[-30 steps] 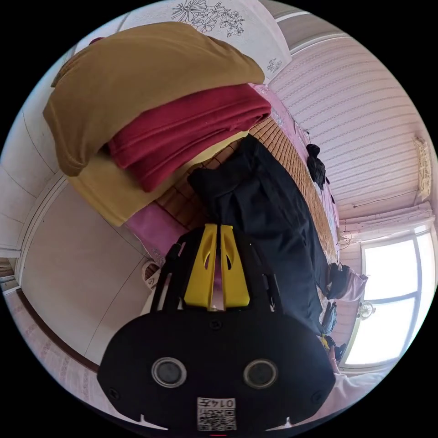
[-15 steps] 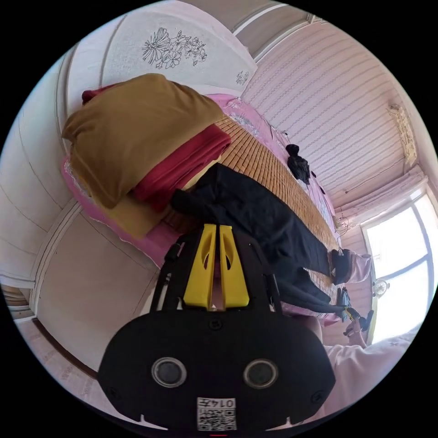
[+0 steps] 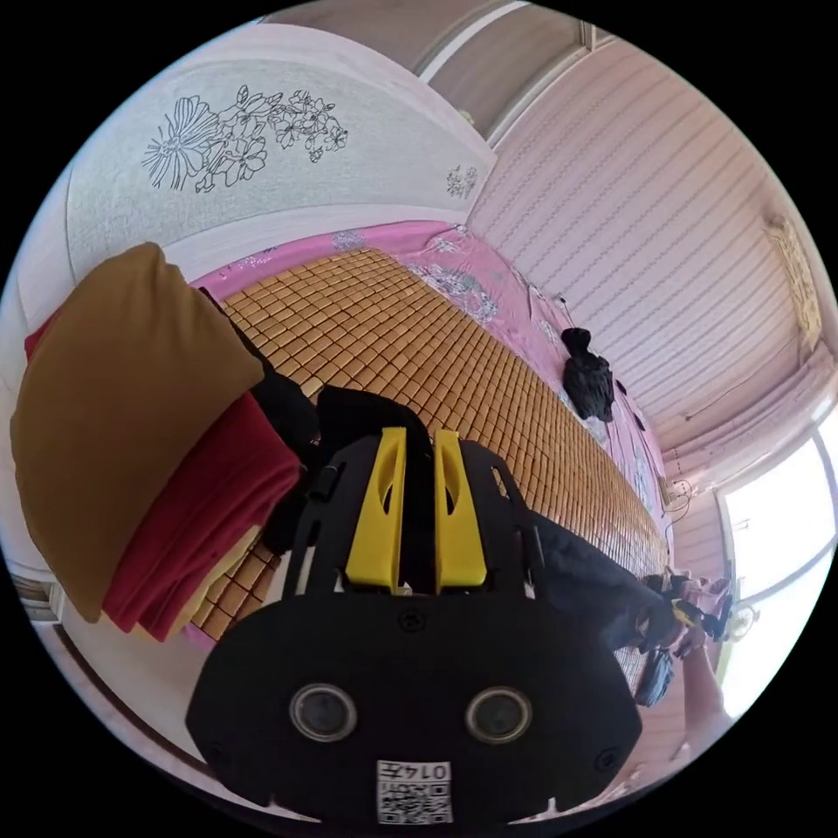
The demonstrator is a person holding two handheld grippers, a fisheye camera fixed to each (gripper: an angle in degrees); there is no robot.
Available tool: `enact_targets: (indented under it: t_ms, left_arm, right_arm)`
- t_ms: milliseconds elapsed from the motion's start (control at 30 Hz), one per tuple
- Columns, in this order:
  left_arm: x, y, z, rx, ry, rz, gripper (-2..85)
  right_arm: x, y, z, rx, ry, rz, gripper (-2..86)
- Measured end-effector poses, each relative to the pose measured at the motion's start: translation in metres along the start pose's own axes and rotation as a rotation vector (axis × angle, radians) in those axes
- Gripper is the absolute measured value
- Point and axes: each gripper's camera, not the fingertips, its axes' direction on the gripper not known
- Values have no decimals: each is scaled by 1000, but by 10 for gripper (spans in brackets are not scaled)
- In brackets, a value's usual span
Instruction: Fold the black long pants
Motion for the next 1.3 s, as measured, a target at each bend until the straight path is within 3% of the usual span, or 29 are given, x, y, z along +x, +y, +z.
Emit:
enact_targets:
  t_ms: [100, 233, 333, 400, 467, 633, 800, 1033, 1300]
  left_arm:
    - [16, 19, 16, -14, -76, 64, 56]
    - [41, 63, 32, -112, -105, 320, 34]
    - [51, 100, 62, -301, -115, 471, 5]
    - [54, 125, 95, -503, -258, 573, -5]
    - [57, 133, 92, -453, -283, 657, -8]
    - [57, 141, 90, -544, -333, 708, -10]
    - [33, 169, 72, -650, -330, 766, -10]
    - [2, 198, 10, -504, -235, 715, -10]
    - [1, 247, -66, -327, -40, 846, -9]
  right_arm:
    - [4, 13, 35, -50, 44, 26, 141]
    - [19, 50, 86, -171, -152, 36, 129]
    - [12, 66, 92, -125, -110, 0, 89]
    - [8, 66, 96, -144, -74, -24, 67]
    - [1, 67, 95, -189, -28, -98, 55]
    - [-4, 104, 89, -278, 90, -270, 26]
    - [29, 178, 76, -315, 59, -249, 14]
    - [110, 278, 32, -193, -83, -62, 37]
    - [160, 347, 18, -66, -203, 78, 46]
